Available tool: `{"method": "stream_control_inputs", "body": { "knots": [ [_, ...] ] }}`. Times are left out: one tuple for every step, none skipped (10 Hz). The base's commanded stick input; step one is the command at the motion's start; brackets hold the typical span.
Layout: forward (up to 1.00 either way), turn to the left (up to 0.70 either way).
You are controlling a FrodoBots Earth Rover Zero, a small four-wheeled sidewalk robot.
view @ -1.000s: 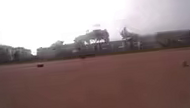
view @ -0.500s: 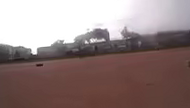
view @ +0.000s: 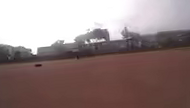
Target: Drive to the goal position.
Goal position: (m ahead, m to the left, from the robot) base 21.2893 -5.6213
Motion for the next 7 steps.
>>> {"method": "stream_control_inputs", "body": {
  "knots": [
    [0.5,0.0],
    [0.5,0.0],
    [0.5,0.0],
    [0.5,0.0],
    [0.5,0.0],
    [0.5,0.0],
    [0.5,0.0]
  ]
}}
